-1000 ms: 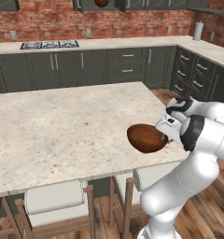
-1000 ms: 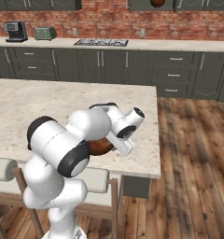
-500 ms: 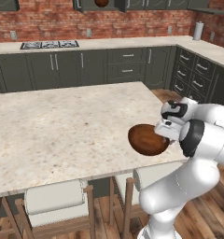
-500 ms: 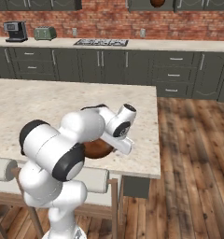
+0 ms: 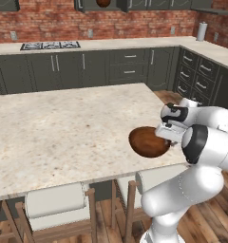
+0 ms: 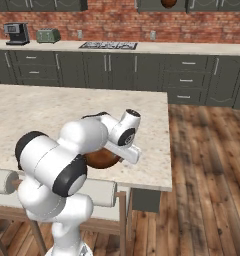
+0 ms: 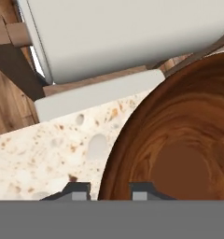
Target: Pick up the bowls from the cabinet and place each bowl in front of a stool on the dining counter.
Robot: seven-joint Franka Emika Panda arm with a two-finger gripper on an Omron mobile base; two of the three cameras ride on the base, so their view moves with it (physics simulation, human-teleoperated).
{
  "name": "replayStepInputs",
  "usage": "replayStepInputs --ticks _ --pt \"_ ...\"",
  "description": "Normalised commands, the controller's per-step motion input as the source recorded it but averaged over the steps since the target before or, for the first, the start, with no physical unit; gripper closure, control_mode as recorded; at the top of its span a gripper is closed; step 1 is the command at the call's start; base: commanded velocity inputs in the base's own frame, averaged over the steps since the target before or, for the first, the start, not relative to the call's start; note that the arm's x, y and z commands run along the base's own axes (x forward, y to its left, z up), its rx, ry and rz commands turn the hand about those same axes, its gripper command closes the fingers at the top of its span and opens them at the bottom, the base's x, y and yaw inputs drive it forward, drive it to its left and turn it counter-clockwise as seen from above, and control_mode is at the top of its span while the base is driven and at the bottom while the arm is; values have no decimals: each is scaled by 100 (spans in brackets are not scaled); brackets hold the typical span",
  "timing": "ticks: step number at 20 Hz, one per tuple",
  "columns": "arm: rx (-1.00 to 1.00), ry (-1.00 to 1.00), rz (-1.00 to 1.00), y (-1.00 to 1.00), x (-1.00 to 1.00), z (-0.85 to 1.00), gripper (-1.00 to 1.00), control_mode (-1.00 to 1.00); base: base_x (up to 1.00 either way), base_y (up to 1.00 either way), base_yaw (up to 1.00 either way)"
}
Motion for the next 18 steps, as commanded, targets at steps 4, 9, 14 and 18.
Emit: replayStepInputs --ticks 4,9,14,18 --pt "0 0 0 0 0 0 -100 -100 0 0 0" --pt "-2 0 0 0 -1 21 -100 -100 0 0 0" --pt "0 0 1 0 -39 78 -100 -100 0 0 0" --pt "-2 -2 10 1 -64 99 -100 -100 0 0 0"
